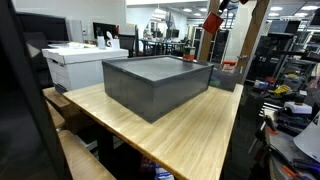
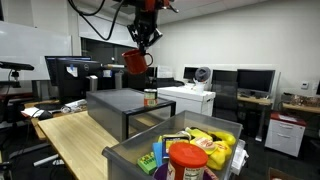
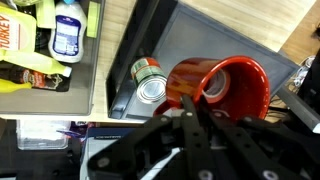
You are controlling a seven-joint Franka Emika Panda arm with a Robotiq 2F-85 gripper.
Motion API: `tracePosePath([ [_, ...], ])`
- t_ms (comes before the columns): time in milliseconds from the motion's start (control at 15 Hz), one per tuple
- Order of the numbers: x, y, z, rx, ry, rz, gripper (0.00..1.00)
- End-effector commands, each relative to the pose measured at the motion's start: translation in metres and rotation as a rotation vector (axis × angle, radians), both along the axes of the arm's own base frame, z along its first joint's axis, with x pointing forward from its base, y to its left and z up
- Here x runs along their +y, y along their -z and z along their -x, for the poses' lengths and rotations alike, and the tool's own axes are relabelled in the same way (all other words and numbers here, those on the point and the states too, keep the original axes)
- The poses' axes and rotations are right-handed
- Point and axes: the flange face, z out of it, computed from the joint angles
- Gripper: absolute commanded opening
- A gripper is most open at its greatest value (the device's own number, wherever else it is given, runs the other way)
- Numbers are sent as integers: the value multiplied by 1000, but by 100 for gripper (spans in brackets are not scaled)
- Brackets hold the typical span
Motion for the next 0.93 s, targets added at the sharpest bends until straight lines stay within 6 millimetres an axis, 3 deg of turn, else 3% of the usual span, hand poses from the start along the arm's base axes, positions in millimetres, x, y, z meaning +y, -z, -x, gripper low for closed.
tracePosePath([
  [0, -10, -9, -13, 39, 30, -18, 2],
  [533, -23, -6, -47, 102, 54, -10, 2],
  [867, -20, 2, -75, 138, 43, 6, 2],
])
